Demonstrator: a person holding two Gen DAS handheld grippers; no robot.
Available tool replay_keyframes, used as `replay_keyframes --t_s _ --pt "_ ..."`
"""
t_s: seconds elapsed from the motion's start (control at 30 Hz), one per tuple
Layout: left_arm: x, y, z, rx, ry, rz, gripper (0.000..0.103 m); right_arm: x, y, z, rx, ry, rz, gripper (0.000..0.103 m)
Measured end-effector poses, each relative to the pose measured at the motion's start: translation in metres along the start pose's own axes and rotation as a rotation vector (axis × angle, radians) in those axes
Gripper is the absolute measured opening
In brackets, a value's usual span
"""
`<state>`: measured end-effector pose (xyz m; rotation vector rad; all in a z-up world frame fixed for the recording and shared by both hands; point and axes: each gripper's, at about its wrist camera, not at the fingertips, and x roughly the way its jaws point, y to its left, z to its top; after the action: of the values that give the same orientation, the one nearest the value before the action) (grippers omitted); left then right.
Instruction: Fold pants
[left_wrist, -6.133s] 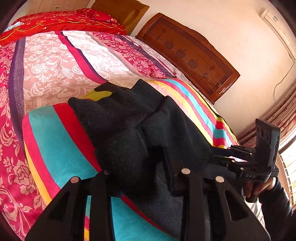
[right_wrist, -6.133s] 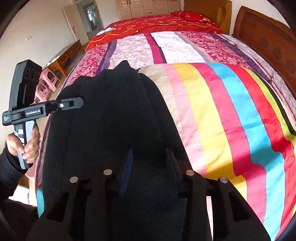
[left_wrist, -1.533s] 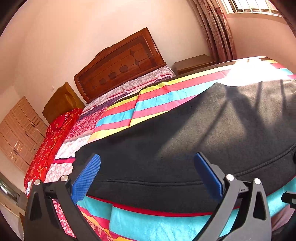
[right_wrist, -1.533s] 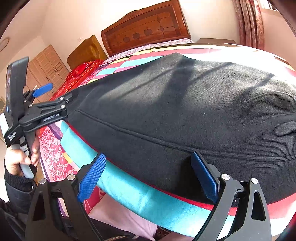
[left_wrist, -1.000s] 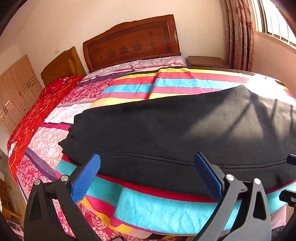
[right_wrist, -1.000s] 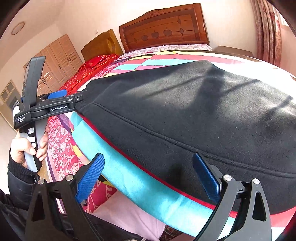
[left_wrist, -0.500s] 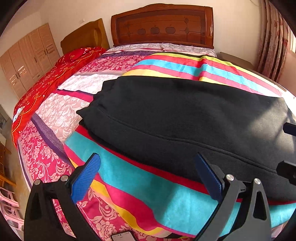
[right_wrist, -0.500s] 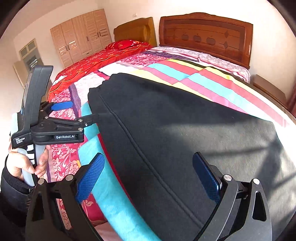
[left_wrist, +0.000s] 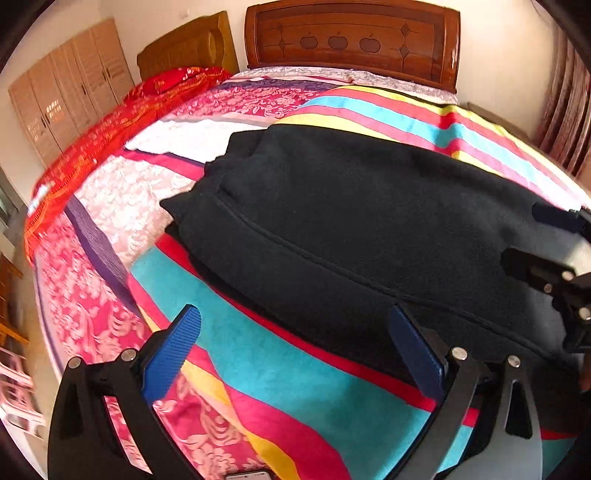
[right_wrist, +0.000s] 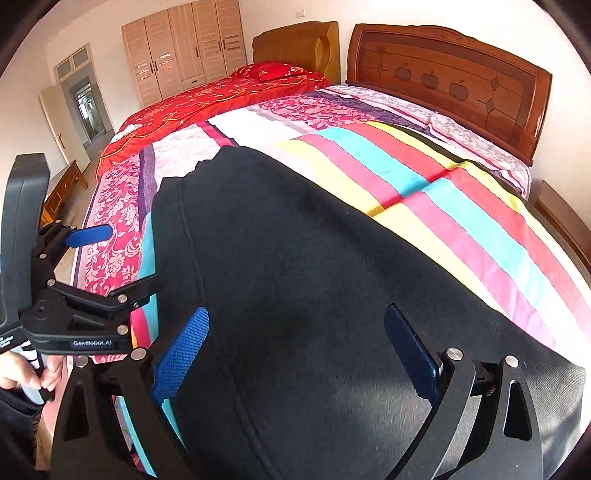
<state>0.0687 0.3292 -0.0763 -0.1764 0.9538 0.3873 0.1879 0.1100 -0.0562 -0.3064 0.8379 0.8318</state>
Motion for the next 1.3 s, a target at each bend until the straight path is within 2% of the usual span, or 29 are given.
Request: replay_keyframes --t_s 0.07,0.17,0.2,0.27,0.37,0.43,0.53,0.6,0.63,0.67,0.7,0.73,0.83,1.0,1.07,1.17,1.23,1.3 --pt "0.008 0.045 0.0 -0.192 0.005 -0.187 0.101 0.012 -0.002 0.005 0.011 0.002 -0.009 0.094" --pt "0.035 0.125 -0.012 -0.55 0.022 -0.472 0.101 0.032 -0.01 0.005 0.049 0.029 -0.005 0.094" --pt "0.044 0.143 -0.015 -0.621 0.025 -0.52 0.101 0.039 -0.013 0.004 0.069 0.058 0.01 0.094" --pt "0.055 0.163 -0.012 -0.671 0.003 -0.572 0.1 0.037 -0.019 0.004 0.089 0.039 0.04 0.096" --pt "0.077 0.172 0.002 -0.723 -0.012 -0.672 0.1 0.037 -0.025 0.002 0.118 0.032 0.078 0.098" --pt "0.1 0.17 0.012 -0.751 0.023 -0.738 0.101 0.036 -0.023 0.002 0.119 0.031 0.081 0.098" --pt "0.132 0.166 0.009 -0.83 0.076 -0.768 0.101 0.036 -0.022 0.003 0.117 0.032 0.081 0.099" --pt "0.135 0.167 0.004 -0.85 0.052 -0.806 0.099 0.036 -0.022 0.003 0.121 0.03 0.087 0.099" --pt "0.131 0.17 0.002 -0.849 0.035 -0.809 0.078 0.035 -0.022 0.004 0.124 0.029 0.09 0.099" --pt "0.126 0.173 0.001 -0.835 0.03 -0.77 0.055 0.035 -0.023 0.004 0.127 0.027 0.093 0.099" --pt "0.123 0.177 -0.003 -0.841 0.02 -0.783 0.042 0.035 -0.023 0.004 0.13 0.026 0.096 0.099" --pt "0.121 0.179 -0.006 -0.85 0.009 -0.815 0.037 0.035 -0.023 0.004 0.132 0.026 0.099 0.099" --pt "0.102 0.172 -0.002 -0.789 -0.027 -0.759 0.033 0.035 -0.022 0.003 0.129 0.028 0.097 0.099" --pt "0.038 0.149 0.031 -0.613 -0.188 -0.664 0.032 0.032 -0.011 0.009 0.088 0.049 0.044 0.098" --pt "0.031 0.144 0.041 -0.577 -0.2 -0.639 0.032 0.023 0.002 0.023 0.054 0.021 0.096 0.098" --pt "0.036 0.151 0.046 -0.603 -0.184 -0.634 0.032 0.021 0.024 0.056 -0.048 -0.029 0.095 0.098" --pt "0.044 0.152 0.05 -0.613 -0.173 -0.633 0.032 0.046 0.034 0.079 -0.107 0.028 0.114 0.098" --pt "0.046 0.146 0.05 -0.594 -0.15 -0.613 0.032 0.086 0.039 0.085 -0.132 0.178 0.096 0.098"
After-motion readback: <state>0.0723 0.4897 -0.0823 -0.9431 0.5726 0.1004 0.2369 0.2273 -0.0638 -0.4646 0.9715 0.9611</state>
